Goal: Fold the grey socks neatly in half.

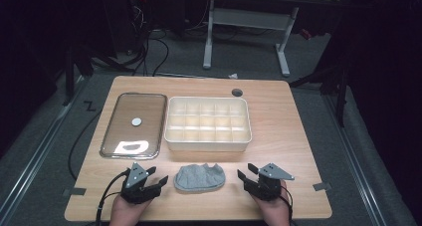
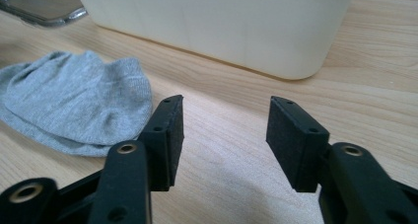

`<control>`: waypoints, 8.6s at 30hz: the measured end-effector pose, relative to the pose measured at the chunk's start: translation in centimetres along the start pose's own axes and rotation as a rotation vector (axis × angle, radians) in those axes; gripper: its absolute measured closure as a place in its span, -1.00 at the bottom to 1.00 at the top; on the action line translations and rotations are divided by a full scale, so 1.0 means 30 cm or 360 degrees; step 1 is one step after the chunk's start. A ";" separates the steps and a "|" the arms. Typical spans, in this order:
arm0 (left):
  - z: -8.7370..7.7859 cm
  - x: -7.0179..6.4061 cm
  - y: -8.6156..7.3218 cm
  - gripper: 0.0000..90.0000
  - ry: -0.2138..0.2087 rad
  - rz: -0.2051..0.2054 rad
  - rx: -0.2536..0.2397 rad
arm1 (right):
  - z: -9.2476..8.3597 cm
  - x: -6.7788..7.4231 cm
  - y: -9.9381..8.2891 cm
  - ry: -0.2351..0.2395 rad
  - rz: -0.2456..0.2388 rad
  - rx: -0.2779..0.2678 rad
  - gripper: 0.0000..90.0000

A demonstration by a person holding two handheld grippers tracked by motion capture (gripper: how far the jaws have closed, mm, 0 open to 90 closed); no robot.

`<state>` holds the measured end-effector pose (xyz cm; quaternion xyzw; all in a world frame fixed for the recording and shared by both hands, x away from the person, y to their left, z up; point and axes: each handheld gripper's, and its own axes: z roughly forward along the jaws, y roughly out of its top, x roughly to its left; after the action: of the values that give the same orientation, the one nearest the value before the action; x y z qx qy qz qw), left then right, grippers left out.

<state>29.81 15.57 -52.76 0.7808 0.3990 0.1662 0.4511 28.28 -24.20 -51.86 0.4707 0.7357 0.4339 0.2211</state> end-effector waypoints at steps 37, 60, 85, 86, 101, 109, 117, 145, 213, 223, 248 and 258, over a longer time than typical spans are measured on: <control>0.136 -0.132 0.059 0.85 -0.0026 0.0156 0.0101 | 0.140 0.155 0.035 0.0140 -0.0051 0.0287 0.23; 0.058 -0.161 0.013 1.00 -0.0158 0.0245 0.0215 | 0.145 0.184 0.022 0.0106 -0.0144 0.0304 0.41; 0.077 -0.189 0.119 0.86 -0.0134 0.0135 0.0043 | 0.134 0.184 0.036 0.0205 -0.0088 0.0295 0.91; 0.108 -0.229 0.138 0.87 -0.0164 0.0158 0.0062 | 0.134 0.186 0.036 0.0207 -0.0085 0.0295 0.91; 0.248 -0.278 0.137 0.97 -0.0107 0.0204 0.0266 | 0.121 0.174 0.033 0.0226 -0.0067 0.0269 0.91; 0.258 -0.298 0.126 0.97 -0.0065 0.0251 0.0245 | 0.095 0.173 0.044 0.0274 -0.0014 0.0220 0.91; 0.279 -0.352 0.129 0.97 -0.0053 0.0340 0.0226 | 0.043 0.200 0.100 0.0360 -0.0004 0.0090 0.91; 0.127 -0.147 0.053 0.35 -0.0216 -0.0125 0.0182 | 0.046 0.162 0.069 0.0281 0.0015 0.0114 0.90; 0.127 -0.153 0.038 0.88 -0.0221 -0.0051 0.0109 | 0.173 0.417 0.112 0.0177 -0.0395 0.0366 0.65; 0.127 -0.154 0.038 0.89 -0.0224 -0.0045 0.0111 | 0.199 0.411 0.109 0.0167 -0.0381 0.0388 0.92; 0.128 -0.154 0.039 0.91 -0.0214 -0.0043 0.0120 | 0.237 0.444 0.119 0.0244 -0.0391 0.0329 0.93; 0.130 -0.153 0.039 0.92 -0.0207 -0.0050 0.0133 | 0.226 0.459 0.112 0.0266 -0.0402 0.0315 0.93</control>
<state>29.90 9.48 -53.40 0.8018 0.3875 0.0913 0.4457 28.61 -8.51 -51.43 0.3564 0.8439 0.3658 0.1645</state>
